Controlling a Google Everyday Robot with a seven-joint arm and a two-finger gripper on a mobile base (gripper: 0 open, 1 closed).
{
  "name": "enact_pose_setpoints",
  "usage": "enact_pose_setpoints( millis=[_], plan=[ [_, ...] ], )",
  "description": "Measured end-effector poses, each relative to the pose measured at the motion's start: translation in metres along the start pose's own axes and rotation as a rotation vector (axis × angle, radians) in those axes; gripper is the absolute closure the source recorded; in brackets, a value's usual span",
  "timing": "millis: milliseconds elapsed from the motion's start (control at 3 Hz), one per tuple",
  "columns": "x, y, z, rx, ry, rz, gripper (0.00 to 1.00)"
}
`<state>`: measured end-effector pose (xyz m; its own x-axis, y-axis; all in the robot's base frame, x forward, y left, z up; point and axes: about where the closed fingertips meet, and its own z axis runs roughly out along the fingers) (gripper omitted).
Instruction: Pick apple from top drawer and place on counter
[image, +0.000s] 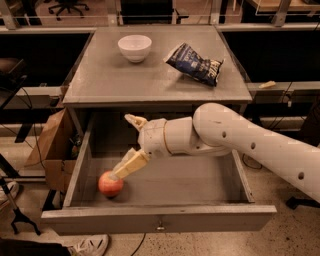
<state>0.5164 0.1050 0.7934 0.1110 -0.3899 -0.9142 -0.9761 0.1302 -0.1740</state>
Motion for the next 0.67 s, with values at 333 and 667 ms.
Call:
enact_pose_setpoints(
  millis=[333, 667],
  plan=[
    [0.011, 0.006, 0.012, -0.037, 0.055, 0.013, 0.0],
    [0.031, 0.019, 0.036, -0.081, 0.103, 0.045, 0.0]
  ],
)
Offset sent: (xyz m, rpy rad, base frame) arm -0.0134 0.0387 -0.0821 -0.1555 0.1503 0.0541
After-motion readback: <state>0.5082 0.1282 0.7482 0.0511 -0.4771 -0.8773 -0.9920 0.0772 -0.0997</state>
